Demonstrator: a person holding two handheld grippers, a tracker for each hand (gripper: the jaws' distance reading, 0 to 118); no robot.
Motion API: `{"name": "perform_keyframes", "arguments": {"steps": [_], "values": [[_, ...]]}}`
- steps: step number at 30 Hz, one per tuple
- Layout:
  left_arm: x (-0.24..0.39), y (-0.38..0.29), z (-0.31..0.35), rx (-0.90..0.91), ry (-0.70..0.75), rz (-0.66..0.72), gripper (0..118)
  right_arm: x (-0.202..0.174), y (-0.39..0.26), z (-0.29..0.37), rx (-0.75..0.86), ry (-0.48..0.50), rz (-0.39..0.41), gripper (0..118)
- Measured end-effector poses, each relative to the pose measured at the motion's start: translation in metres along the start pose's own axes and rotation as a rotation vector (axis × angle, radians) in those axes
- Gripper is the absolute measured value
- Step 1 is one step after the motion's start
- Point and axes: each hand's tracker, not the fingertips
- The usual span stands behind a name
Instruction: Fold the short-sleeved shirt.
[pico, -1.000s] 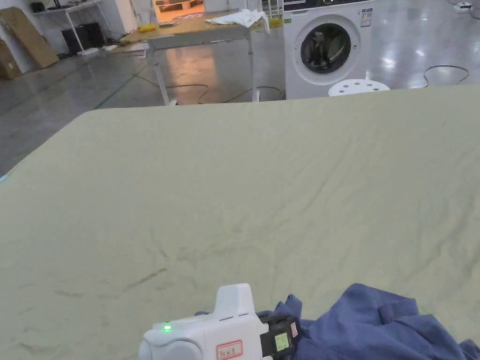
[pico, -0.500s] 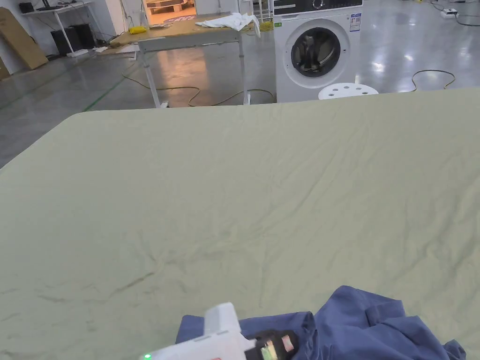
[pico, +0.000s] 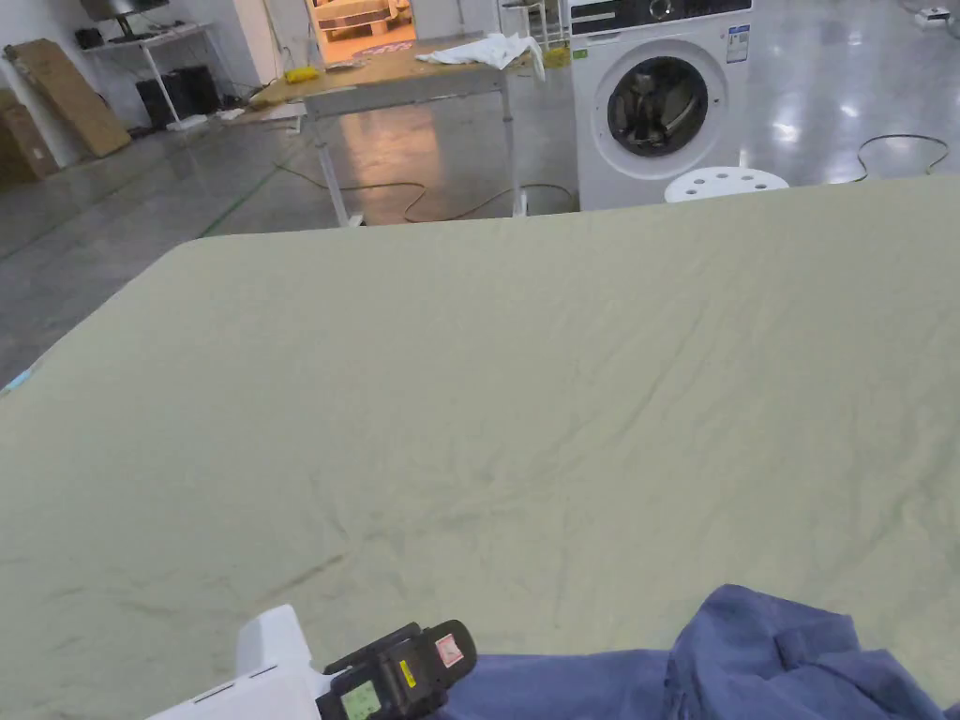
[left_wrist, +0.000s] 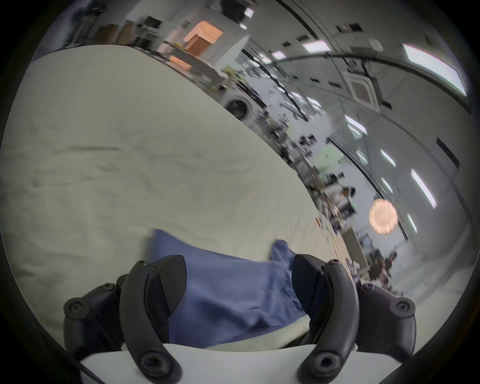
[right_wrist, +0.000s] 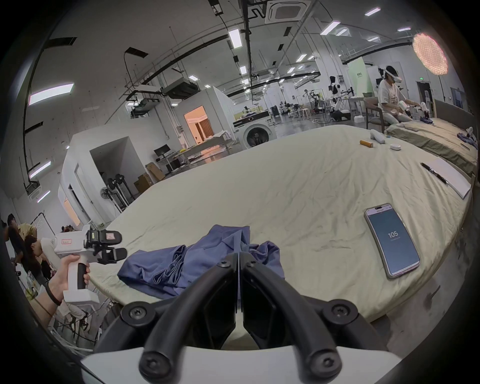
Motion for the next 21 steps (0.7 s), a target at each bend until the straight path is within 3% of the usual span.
{"name": "perform_keyframes", "arguments": {"steps": [4,7,8,9,10,13,18,21], "values": [[-0.046,-0.002,0.006,0.039,0.034,0.209,85,0.002,-0.003,-0.002,-0.006,0.01,-0.018,0],[-0.062,-0.017,-0.014,-0.043,-0.072,0.328,84,0.001,-0.002,-0.005,-0.009,0.013,-0.028,0],[-0.063,-0.024,-0.023,-0.08,-0.065,0.347,78,0.0,-0.001,-0.006,-0.009,0.012,-0.025,0],[-0.062,-0.029,-0.029,-0.09,-0.086,0.354,63,-0.001,-0.001,-0.006,-0.009,0.013,-0.02,0],[-0.056,-0.033,-0.035,-0.091,-0.107,0.362,40,-0.002,0.0,-0.004,-0.004,0.014,-0.014,0],[-0.057,-0.032,-0.035,-0.059,-0.074,0.359,16,-0.003,0.002,-0.002,0.007,0.011,-0.005,0],[-0.07,-0.011,0.003,0.002,-0.114,0.438,13,0.002,0.001,-0.004,0.012,0.011,-0.022,0],[-0.06,0.013,0.041,0.048,0.007,0.245,13,0.006,-0.001,-0.009,0.009,0.013,-0.036,0]]}}
